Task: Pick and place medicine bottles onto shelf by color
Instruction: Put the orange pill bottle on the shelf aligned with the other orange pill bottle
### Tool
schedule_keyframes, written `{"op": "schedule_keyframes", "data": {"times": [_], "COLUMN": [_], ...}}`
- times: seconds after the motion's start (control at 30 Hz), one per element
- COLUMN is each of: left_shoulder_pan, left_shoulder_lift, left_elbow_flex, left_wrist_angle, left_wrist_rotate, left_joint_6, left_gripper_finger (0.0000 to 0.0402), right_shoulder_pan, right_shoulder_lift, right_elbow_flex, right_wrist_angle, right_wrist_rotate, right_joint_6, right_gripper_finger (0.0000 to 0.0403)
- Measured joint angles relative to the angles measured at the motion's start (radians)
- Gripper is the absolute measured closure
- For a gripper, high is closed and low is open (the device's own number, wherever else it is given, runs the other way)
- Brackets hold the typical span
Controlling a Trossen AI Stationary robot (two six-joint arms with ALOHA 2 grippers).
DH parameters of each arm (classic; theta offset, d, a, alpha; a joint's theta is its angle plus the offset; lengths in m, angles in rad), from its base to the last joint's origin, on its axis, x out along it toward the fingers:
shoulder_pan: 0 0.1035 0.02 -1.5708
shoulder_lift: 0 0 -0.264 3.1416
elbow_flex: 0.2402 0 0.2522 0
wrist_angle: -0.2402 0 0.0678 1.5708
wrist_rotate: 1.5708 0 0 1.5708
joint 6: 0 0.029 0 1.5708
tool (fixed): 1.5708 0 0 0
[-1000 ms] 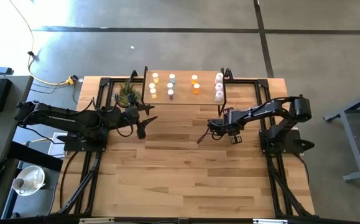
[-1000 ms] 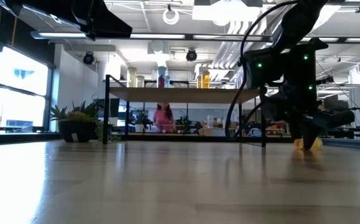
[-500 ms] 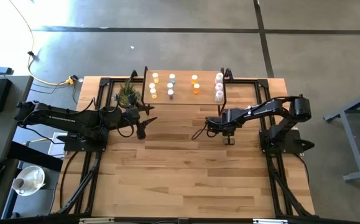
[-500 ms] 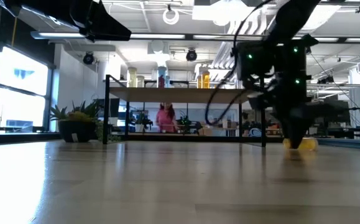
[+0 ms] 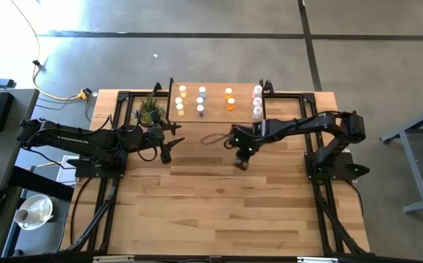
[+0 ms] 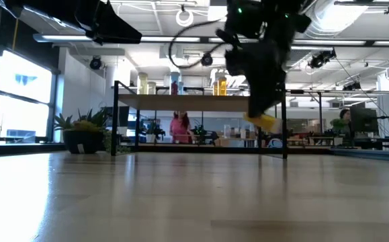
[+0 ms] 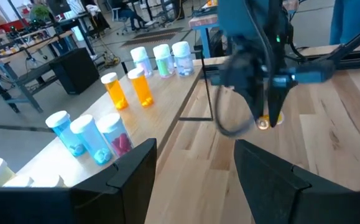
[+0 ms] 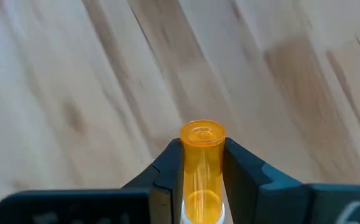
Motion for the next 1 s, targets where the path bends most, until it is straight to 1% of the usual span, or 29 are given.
{"op": "schedule_keyframes", "data": {"times": [0.1,0.2,0.27,0.37,0.5,0.63,0.73,0.83,1.0], "left_shoulder_pan": [0.0,0.0,-0.001,-0.01,-0.037,-0.078,-0.117,-0.159,-0.226], "left_shoulder_lift": [0.001,0.015,0.025,0.061,0.12,0.196,0.254,0.304,0.374], "left_elbow_flex": [0.0,0.0,0.001,0.001,0.001,0.001,0.001,0.001,0.001], "left_wrist_angle": [0.0,0.001,0.011,0.025,0.09,0.16,0.215,0.265,0.363], "left_wrist_rotate": [0.039,0.118,0.14,0.131,0.127,0.118,0.049,-0.076,-0.297], "left_joint_6": [0.013,0.062,0.102,0.17,0.282,0.406,0.487,0.558,0.66], "left_gripper_finger": [0.0197,0.0197,0.0197,0.0197,0.0197,0.0197,0.0197,0.0197,0.0197], "right_shoulder_pan": [0.0,0.0,0.0,0.0,0.0,0.0,0.0,0.0,-0.008], "right_shoulder_lift": [0.0,0.0,0.0,0.0,0.0,0.0,0.0,-0.001,-0.001], "right_elbow_flex": [0.055,0.097,0.116,0.13,0.133,0.133,0.133,0.134,0.134], "right_wrist_angle": [0.036,0.071,0.091,0.142,0.231,0.347,0.448,0.521,0.58], "right_wrist_rotate": [-0.025,-0.034,-0.043,-0.059,-0.062,-0.05,-0.049,-0.046,0.053], "right_joint_6": [0.109,0.216,0.278,0.359,0.502,0.583,0.606,0.611,0.624], "right_gripper_finger": [0.0331,0.0331,0.0331,0.0331,0.0331,0.0331,0.0331,0.0331,0.0331]}}
